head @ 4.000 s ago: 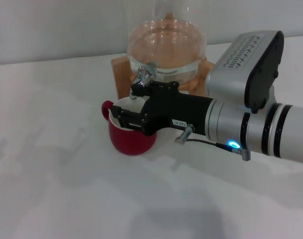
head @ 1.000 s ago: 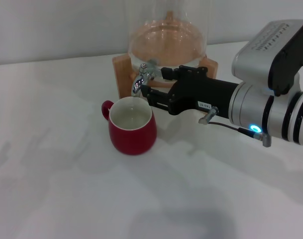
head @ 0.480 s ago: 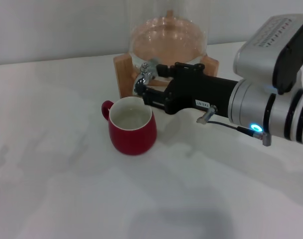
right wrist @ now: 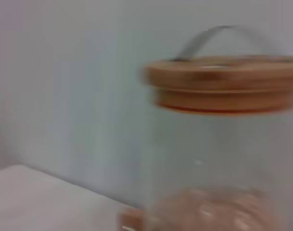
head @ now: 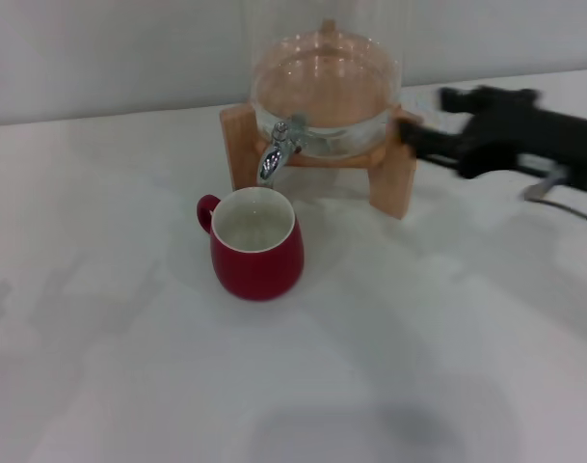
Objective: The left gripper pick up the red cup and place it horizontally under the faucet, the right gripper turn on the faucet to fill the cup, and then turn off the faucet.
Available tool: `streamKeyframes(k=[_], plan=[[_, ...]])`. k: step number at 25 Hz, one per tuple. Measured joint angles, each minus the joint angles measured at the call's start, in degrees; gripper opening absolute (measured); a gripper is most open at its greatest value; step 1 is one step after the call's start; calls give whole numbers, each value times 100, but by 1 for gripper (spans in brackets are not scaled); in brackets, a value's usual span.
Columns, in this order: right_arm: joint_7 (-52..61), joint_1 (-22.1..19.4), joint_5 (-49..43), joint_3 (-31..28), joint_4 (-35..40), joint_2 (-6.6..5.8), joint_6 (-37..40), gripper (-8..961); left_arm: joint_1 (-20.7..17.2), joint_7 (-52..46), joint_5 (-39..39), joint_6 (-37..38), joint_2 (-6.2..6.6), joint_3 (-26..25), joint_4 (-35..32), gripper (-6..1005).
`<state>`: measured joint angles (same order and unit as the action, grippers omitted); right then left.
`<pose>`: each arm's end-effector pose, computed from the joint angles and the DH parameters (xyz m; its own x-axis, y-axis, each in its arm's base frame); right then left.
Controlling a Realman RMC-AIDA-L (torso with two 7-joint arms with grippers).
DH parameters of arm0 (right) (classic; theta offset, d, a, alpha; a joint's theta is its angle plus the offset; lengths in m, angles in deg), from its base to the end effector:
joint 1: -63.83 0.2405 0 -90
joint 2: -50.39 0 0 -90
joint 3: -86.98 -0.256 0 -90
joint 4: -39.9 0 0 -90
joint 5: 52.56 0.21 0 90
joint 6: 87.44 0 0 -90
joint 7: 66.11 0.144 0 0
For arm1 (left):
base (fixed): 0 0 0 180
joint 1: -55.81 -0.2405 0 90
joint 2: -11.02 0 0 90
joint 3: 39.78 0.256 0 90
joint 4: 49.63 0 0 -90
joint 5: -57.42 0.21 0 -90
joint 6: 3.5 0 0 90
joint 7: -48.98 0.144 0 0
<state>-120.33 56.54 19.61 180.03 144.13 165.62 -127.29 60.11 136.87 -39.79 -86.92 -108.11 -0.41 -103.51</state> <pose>0.1790 0.2922 0.0587 0.7826 -0.2502 -0.5700 -0.5966 -0.5629 -0.5720 -0.3382 0.2586 0.1100 0.4299 0.2576 0.8654 0.8384 -0.4696 -0.2768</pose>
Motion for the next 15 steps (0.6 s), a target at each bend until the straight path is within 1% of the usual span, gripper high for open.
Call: streamKeyframes(k=[2, 3, 5, 7, 12, 15], plan=[[-68, -97, 200, -589, -42, 1, -338, 652, 0, 0, 0, 5, 2, -5, 0, 863], [-105, -105, 277, -781, -67, 1, -432, 652, 0, 1, 0, 7, 3, -7, -1, 863], [-291, -116, 576, -1344, -206, 0, -668, 652, 2, 5, 0, 10, 6, -9, -4, 863], [-666, -79, 1089, -1925, -484, 0, -854, 652, 6, 9, 0, 22, 12, -9, -2, 863], [-1422, 265, 2038, -2994, -1531, -5, -1250, 652, -36, 23, 19, 83, 11, -9, 11, 863], [-1978, 558, 2558, -3560, -2429, 1, -1716, 652, -61, 29, 23, 90, 1, -9, 28, 863]])
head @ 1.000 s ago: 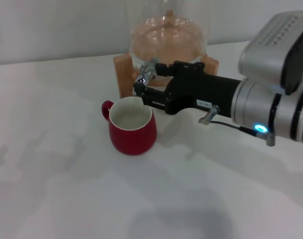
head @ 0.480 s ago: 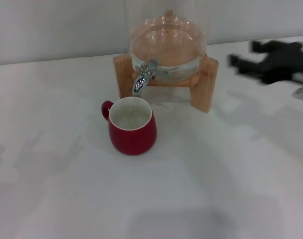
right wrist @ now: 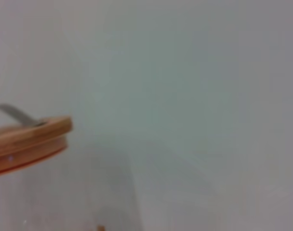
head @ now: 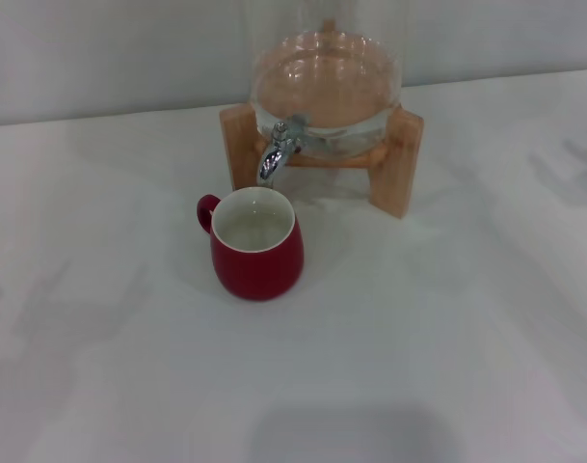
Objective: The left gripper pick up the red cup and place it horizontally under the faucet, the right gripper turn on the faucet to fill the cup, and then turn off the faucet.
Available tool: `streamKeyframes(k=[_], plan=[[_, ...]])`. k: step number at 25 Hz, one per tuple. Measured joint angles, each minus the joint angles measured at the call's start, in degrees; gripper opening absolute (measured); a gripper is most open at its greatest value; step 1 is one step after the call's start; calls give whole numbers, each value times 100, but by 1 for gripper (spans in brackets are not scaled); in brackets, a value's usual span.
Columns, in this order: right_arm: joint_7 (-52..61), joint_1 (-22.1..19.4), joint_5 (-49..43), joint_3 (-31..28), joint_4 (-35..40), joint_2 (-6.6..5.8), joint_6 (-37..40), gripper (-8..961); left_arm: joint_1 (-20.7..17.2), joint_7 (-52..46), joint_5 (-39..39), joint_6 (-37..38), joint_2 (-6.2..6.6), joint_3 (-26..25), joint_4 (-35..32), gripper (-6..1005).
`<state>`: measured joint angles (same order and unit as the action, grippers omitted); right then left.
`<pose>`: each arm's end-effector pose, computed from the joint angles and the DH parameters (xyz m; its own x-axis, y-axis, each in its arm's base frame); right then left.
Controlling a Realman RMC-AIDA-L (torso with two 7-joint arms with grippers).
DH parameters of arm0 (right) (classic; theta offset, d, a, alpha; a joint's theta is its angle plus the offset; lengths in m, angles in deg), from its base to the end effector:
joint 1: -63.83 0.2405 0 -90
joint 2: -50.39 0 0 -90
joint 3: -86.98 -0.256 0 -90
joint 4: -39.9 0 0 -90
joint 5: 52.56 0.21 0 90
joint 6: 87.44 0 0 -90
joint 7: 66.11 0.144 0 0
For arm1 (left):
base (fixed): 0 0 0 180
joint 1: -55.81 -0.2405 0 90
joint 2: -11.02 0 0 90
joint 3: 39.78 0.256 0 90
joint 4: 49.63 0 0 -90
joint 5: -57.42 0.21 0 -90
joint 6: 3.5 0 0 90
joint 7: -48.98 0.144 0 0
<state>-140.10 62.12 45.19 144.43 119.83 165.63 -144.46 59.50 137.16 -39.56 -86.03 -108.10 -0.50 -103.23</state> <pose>0.2944 0.2975 0.1650 0.5983 -0.1976 -0.7766 -0.7855 -0.3363 -0.5196 -0.3438 0.2554 0.1097 0.4289 0.2643 0.8638 0.8485 -0.4459 -0.2849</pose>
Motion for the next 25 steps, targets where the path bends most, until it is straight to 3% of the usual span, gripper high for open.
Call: streamKeyframes(k=[6, 10, 25], plan=[[-713, 568, 446, -1143, -1424, -22, -1006, 652, 38, 81, 10, -3, 12, 1, 121, 863], [-821, 735, 424, -1734, -1783, -33, -1500, 652, 67, 92, 35, -42, 12, 1, 131, 863], [-1026, 736, 430, -1778, -2172, -37, -1632, 652, 215, 151, 10, -3, 13, 1, 263, 863]])
